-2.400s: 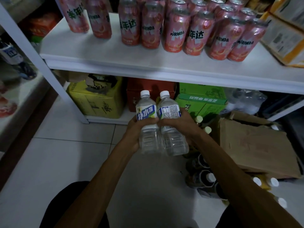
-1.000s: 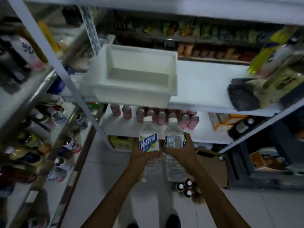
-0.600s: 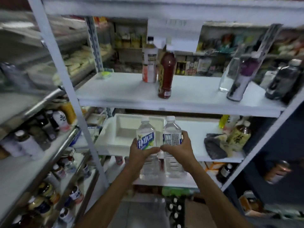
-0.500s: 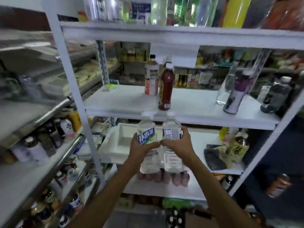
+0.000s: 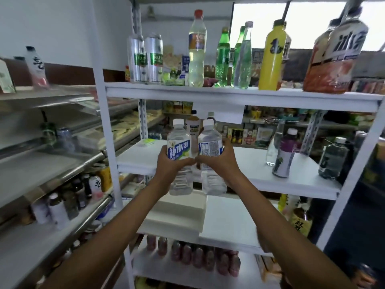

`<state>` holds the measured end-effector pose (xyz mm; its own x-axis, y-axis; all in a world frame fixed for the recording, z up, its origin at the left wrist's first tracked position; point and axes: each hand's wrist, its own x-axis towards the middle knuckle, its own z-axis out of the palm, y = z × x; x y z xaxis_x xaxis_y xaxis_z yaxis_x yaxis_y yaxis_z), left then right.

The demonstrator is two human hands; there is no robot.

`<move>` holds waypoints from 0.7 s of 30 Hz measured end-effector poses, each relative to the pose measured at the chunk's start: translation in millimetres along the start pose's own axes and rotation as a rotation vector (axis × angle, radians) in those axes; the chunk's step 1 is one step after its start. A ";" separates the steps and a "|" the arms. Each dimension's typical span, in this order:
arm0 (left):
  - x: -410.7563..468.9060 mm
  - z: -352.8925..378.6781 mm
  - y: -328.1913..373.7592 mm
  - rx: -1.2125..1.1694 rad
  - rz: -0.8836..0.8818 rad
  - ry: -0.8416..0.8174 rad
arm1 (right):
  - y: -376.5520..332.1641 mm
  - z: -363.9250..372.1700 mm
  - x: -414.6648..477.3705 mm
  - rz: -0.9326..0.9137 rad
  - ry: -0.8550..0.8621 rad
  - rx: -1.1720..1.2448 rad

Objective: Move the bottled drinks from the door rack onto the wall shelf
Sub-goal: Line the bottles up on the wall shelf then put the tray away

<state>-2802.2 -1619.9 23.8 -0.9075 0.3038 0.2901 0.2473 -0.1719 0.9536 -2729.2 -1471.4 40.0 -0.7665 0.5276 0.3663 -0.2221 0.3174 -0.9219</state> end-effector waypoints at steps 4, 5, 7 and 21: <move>1.5 -3.5 4.8 0.014 0.015 0.060 | -6.3 8.7 0.6 -0.030 -0.020 0.041; 2.0 -6.8 5.3 0.015 0.014 0.071 | -8.6 12.5 -0.2 -0.032 -0.028 0.052; 3.3 -16.7 5.3 0.023 0.013 0.098 | -11.5 23.2 0.6 -0.043 -0.048 0.061; -17.8 -195.7 30.1 0.103 0.025 0.389 | -43.2 216.2 -11.9 -0.024 -0.304 0.163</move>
<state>-2845.1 -1813.8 31.4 -0.9567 -0.0799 0.2800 0.2858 -0.0736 0.9555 -2840.8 -1661.8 48.3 -0.8989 0.2552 0.3561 -0.3166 0.1834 -0.9307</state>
